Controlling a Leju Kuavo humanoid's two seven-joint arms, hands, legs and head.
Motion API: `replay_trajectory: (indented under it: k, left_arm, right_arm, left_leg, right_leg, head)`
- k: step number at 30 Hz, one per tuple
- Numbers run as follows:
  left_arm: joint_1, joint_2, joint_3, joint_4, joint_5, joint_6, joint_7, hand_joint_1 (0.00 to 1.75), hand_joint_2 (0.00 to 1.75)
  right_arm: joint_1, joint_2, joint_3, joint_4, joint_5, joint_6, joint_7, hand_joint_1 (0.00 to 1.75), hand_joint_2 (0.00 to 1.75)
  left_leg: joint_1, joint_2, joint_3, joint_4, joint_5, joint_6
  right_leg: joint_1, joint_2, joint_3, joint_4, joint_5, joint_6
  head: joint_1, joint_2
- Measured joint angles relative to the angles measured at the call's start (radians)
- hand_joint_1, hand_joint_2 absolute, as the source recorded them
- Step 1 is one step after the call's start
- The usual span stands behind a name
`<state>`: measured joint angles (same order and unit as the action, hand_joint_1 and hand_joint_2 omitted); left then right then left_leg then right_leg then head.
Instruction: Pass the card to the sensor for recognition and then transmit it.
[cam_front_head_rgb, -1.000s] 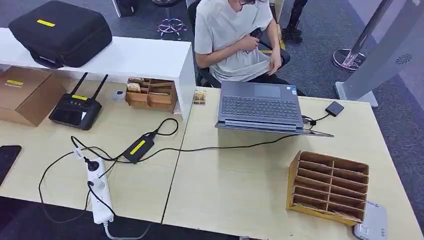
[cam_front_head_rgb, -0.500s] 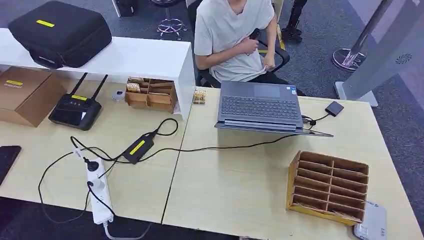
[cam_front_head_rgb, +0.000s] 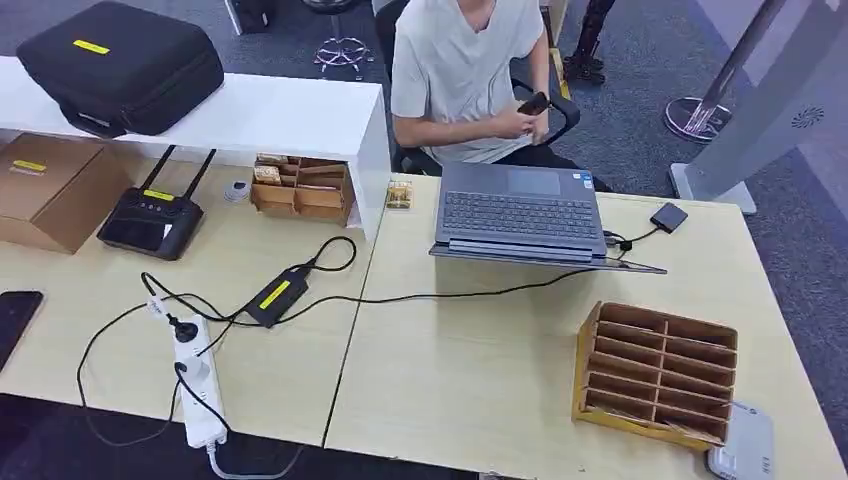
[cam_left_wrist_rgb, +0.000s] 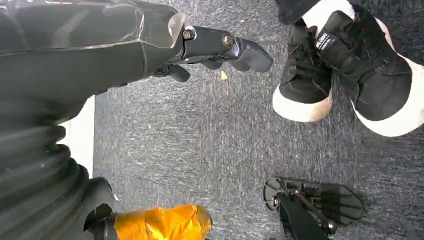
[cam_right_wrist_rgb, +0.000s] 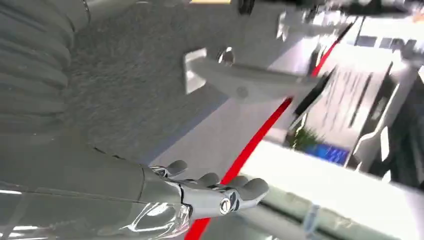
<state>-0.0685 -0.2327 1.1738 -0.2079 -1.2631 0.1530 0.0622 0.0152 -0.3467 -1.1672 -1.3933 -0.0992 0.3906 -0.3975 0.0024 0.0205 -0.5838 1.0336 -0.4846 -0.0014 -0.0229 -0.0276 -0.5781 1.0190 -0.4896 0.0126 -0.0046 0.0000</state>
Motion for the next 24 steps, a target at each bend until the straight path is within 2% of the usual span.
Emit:
replay_trajectory:
  k: [5, 12, 14, 16, 20, 21, 24]
  left_arm:
    - [0.0, 0.0, 0.0, 0.0, 0.0, 0.0, 0.0, 0.0, 1.75]
    - [0.0, 0.0, 0.0, 0.0, -0.005, -0.007, 0.011, 0.0, 1.75]
    - [0.0, 0.006, 0.0, 0.0, -0.011, -0.039, 0.016, 0.0, 1.75]
    - [0.0, 0.011, -0.002, 0.0, -0.015, -0.052, 0.018, 0.0, 1.75]
    - [0.0, 0.016, -0.007, 0.0, -0.024, -0.055, 0.024, 0.0, 1.75]
    - [0.0, 0.017, -0.008, 0.0, -0.025, -0.054, 0.024, 0.0, 1.75]
    - [0.0, 0.018, -0.01, 0.0, -0.03, -0.037, 0.027, 0.0, 1.75]
  right_arm:
    - [0.023, 0.036, 0.047, -0.109, 0.002, -0.002, -0.006, 0.0, 1.75]
    - [0.063, 0.057, 0.111, -0.2, 0.165, -0.076, -0.086, 0.0, 1.75]
    - [0.081, 0.065, 0.146, -0.236, 0.242, -0.118, -0.117, 0.0, 1.75]
    - [0.101, 0.072, 0.195, -0.274, 0.336, -0.189, -0.13, 0.0, 1.75]
    - [0.132, 0.077, 0.316, -0.329, 0.415, -0.307, -0.095, 0.0, 1.75]
    - [0.139, 0.077, 0.355, -0.337, 0.415, -0.334, -0.085, 0.0, 0.0]
    - [0.15, 0.075, 0.439, -0.35, 0.438, -0.404, -0.056, 0.0, 0.0]
  left_leg:
    - [0.0, 0.0, 0.0, 0.0, 0.0, 0.0]
    - [0.0, 0.0, -0.001, 0.0, 0.0, 0.0]
    - [0.0, 0.0, -0.001, 0.0, 0.0, 0.0]
    - [0.0, 0.0, 0.0, 0.0, 0.0, 0.0]
    - [0.001, 0.0, 0.0, 0.0, 0.0, 0.0]
    - [0.001, 0.0, 0.0, 0.0, 0.0, 0.0]
    - [0.001, 0.0, 0.0, 0.0, 0.001, 0.0]
  right_leg:
    - [0.0, -0.001, 0.0, 0.0, 0.0, 0.0]
    - [0.0, 0.0, 0.0, 0.0, 0.0, 0.0]
    - [0.0, 0.0, 0.0, 0.0, 0.0, 0.0]
    - [0.0, 0.0, 0.0, 0.0, 0.0, 0.0]
    - [0.001, 0.0, 0.0, 0.001, 0.0, 0.0]
    - [0.001, 0.0, 0.0, 0.001, 0.0, 0.0]
    - [0.001, 0.0, 0.0, 0.001, 0.0, 0.0]
  head:
    - [0.001, 0.0]
    - [0.0, 0.0]
    - [0.0, 0.0]
    - [0.0, 0.0]
    - [0.0, 0.0]
    - [0.0, 0.0]
    - [0.0, 0.0]
